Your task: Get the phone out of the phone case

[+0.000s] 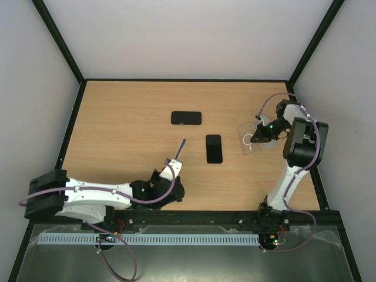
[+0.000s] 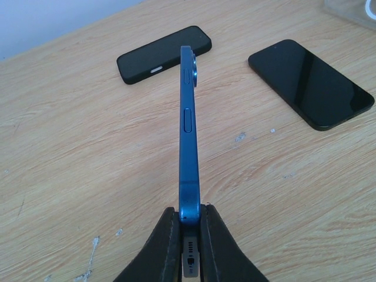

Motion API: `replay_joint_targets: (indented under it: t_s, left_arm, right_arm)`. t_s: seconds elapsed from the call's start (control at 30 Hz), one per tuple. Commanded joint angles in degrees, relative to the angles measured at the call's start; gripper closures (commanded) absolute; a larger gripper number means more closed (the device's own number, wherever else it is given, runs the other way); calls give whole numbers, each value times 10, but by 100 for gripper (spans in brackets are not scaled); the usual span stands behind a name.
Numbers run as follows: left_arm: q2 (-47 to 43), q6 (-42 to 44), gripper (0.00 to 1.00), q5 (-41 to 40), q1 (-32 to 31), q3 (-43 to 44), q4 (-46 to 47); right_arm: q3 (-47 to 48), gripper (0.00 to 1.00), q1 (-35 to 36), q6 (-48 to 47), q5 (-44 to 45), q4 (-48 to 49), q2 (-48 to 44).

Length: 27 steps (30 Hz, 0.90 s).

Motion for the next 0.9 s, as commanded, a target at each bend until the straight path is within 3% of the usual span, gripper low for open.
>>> replay_joint_targets:
  t_s: [0.0, 0.1, 0.27, 0.4, 0.53, 0.7, 0.87]
  left_arm:
    - [14, 25, 97, -23, 4, 22, 10]
    - [38, 49, 97, -23, 10, 30, 11]
    - [96, 96, 97, -53, 12, 66, -9]
    - [151, 125, 97, -69, 19, 93, -18]
    - [214, 144, 97, -88, 20, 120, -27]
    - [298, 140, 97, -86, 18, 172, -57]
    - [364, 148, 96, -79, 14, 211, -53]
  right_arm:
    - [26, 89, 6, -13, -4, -36, 20]
    - [11, 73, 5, 13, 30, 2, 7]
    - [-24, 58, 5, 48, 95, 53, -64]
    - [-45, 54, 5, 64, 98, 66, -126]
    - [-85, 54, 5, 101, 2, 73, -216]
    - [-182, 52, 5, 187, -83, 166, -366]
    - [-259, 49, 5, 247, -100, 269, -462]
